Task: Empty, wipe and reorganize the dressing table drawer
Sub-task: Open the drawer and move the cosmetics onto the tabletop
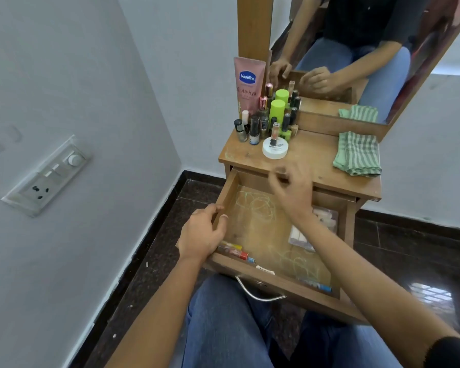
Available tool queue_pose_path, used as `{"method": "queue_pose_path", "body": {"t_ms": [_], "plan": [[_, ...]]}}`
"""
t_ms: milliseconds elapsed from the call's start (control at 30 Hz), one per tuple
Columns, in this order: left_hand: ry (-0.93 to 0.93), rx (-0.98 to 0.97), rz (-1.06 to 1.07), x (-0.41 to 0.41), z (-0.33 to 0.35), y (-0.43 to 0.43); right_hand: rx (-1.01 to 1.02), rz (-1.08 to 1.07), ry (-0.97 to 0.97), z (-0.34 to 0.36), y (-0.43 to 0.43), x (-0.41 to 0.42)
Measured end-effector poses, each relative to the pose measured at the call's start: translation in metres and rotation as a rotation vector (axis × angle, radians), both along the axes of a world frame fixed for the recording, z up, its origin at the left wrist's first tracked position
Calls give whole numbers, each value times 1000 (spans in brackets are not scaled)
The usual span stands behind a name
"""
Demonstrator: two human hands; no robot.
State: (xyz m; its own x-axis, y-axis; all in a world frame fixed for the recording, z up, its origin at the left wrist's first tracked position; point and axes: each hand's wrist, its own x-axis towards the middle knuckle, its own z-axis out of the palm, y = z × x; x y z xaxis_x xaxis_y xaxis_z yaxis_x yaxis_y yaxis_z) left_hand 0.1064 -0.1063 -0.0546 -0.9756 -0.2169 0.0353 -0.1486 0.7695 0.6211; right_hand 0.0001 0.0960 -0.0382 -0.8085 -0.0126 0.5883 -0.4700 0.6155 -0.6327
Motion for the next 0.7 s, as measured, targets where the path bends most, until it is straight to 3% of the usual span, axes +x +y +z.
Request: {"method": "queue_pose_path", "body": {"t_ms": [100,200,400,700], "plan": [[4,-2,2,0,0,0,278,514,-336,-22,-9,39],[5,4,7,0,0,0,565,729,-599,-35,-24,56],[16,11,3,0,-2,0,658,725,-763,-40,-37,57],[19,11,-1,0,-1,0,826,717,-721,-35,-42,59]]}}
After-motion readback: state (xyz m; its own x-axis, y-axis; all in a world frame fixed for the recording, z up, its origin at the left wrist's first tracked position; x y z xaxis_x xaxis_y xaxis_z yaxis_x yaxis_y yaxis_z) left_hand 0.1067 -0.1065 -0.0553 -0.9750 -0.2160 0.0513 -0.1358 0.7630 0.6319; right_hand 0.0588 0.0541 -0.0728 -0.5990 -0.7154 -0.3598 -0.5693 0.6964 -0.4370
